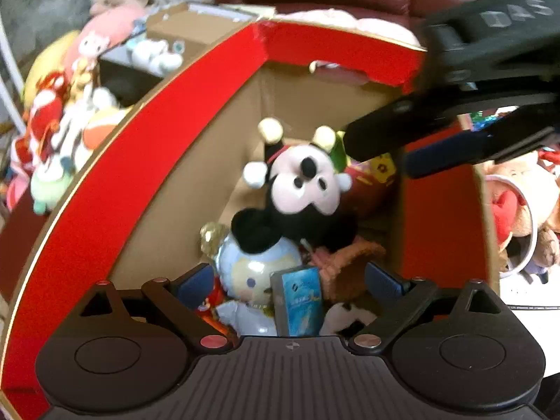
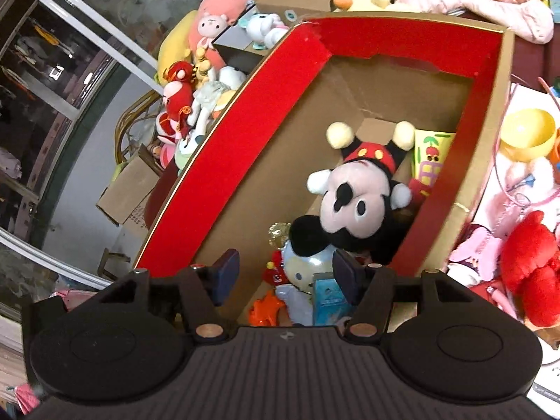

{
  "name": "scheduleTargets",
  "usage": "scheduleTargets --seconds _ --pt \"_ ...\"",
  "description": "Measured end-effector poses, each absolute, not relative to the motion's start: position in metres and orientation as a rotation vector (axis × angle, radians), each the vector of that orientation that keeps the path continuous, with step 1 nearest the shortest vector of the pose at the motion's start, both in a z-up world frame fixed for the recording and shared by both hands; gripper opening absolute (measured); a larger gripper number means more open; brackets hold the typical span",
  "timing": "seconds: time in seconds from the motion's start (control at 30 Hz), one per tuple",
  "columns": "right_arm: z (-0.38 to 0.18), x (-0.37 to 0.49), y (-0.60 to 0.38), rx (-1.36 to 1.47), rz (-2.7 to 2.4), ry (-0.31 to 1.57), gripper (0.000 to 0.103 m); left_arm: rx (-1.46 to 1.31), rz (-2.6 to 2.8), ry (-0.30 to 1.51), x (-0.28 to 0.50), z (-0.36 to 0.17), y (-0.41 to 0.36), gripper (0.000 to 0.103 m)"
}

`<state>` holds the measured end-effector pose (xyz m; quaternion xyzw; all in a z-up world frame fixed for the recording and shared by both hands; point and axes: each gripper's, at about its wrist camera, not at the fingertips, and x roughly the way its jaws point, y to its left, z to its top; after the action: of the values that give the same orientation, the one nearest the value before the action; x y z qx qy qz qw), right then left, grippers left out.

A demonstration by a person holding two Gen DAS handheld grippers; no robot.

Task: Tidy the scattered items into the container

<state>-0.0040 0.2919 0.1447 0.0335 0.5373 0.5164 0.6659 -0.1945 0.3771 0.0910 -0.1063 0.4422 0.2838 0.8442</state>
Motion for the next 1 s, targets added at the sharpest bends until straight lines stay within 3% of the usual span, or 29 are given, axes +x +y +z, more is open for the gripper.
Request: scheduleTargets --seconds 1.0 --pt "0.146 -0.013 0.289 -0.012 1.195 1.208 0.077 -0.103 0.633 0.992 -0.199 0.088 0.375 0.099"
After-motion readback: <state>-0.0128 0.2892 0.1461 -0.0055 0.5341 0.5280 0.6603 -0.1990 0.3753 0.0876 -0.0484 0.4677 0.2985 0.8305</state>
